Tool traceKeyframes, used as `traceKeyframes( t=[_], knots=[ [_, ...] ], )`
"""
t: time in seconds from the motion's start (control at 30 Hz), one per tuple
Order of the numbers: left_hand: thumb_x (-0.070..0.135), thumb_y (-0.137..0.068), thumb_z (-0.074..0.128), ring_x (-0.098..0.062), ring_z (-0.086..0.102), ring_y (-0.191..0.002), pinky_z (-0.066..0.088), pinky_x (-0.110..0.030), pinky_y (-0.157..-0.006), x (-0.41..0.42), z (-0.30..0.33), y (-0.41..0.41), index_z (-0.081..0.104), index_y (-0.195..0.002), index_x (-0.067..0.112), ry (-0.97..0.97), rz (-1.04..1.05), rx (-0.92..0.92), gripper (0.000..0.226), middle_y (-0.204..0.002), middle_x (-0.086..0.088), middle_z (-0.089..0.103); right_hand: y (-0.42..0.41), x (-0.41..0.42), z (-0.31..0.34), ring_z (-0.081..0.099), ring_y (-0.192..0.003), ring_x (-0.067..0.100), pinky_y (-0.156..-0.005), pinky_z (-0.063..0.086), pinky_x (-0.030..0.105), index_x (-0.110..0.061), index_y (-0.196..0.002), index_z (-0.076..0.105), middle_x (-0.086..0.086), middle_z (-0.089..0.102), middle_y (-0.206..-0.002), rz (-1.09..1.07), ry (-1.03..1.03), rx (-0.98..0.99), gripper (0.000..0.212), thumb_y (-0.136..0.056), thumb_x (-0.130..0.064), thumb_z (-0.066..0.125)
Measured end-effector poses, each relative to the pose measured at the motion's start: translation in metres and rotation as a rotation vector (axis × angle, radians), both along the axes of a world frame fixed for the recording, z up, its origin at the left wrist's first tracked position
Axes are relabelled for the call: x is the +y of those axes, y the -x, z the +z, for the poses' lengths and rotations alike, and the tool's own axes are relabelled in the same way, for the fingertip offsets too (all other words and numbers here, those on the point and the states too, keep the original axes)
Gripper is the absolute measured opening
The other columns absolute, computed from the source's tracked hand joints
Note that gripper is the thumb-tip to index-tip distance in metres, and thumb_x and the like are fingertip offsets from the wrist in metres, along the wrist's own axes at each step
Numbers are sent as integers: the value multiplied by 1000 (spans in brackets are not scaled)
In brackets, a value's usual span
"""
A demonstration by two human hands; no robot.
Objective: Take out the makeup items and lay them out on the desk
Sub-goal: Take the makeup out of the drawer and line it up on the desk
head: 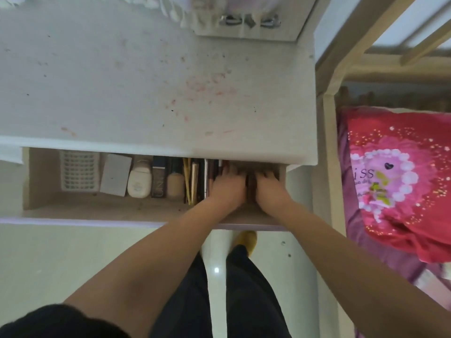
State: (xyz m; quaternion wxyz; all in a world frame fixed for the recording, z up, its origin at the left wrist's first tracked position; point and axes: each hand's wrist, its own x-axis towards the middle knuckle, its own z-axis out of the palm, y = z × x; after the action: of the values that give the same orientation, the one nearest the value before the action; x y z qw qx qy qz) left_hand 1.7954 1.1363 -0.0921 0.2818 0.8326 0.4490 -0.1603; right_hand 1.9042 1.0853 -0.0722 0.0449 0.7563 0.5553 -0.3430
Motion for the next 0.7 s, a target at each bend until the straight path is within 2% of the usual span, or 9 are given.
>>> traceKeyframes(
  t=[0.13, 0.3, 0.37, 0.47, 0.53, 0.63, 0.7],
  knots=[
    [23, -90, 48, -33, 29, -131, 34, -42, -99, -12, -14, 9, 47, -132, 13, -147, -88, 76, 43, -140, -16, 35, 7, 4, -9, 57, -102, 32, -77, 45, 37, -6, -120, 47, 16, 41, -129, 91, 67, -76, 29, -92, -5, 44],
    [20, -87, 49, -32, 39, -117, 35, -39, -86, -12, -8, 17, 53, -117, 11, -242, -112, -19, 31, -125, -13, 49, 4, -7, -11, 58, -96, 32, -66, 41, 38, -6, -118, 44, 16, 51, -119, 158, -53, -43, 24, -94, -5, 41],
    [21, -88, 52, -31, 45, -113, 36, -39, -86, -12, -4, 15, 52, -112, 11, -155, -44, -79, 26, -119, -13, 56, 0, -11, -9, 58, -90, 33, -61, 38, 36, -8, -115, 43, 16, 55, -112, 155, -97, 10, 22, -94, -6, 43],
    [20, -90, 54, -29, 54, -110, 37, -39, -91, -15, 0, 13, 51, -112, 13, 48, 159, -159, 24, -115, -11, 61, -5, -16, -2, 57, -89, 33, -64, 40, 36, -10, -113, 43, 16, 55, -109, 155, -103, 99, 19, -94, -9, 44],
    [18, -90, 55, -25, 57, -106, 38, -36, -89, -17, 8, 14, 51, -110, 15, 116, 190, -216, 21, -113, -7, 62, -9, -19, 5, 57, -90, 31, -64, 38, 34, -11, -110, 44, 13, 56, -109, 182, -129, 126, 15, -95, -14, 46],
    [20, -90, 58, -14, 60, -91, 45, -24, -75, -14, 33, 23, 51, -97, 25, 197, 177, -352, 11, -95, 7, 61, -23, -22, 29, 56, -88, 21, -66, 39, 30, -17, -107, 49, 0, 57, -103, 164, -224, 204, 15, -94, -25, 51],
    [22, -89, 61, 3, 56, -80, 41, -12, -64, -4, 62, 29, 47, -86, 37, 235, 178, -416, 21, -83, 19, 57, -41, -14, 53, 56, -83, 8, -66, 41, 19, -26, -103, 51, -13, 55, -93, 128, -263, 295, 11, -92, -29, 55]
  ],
)
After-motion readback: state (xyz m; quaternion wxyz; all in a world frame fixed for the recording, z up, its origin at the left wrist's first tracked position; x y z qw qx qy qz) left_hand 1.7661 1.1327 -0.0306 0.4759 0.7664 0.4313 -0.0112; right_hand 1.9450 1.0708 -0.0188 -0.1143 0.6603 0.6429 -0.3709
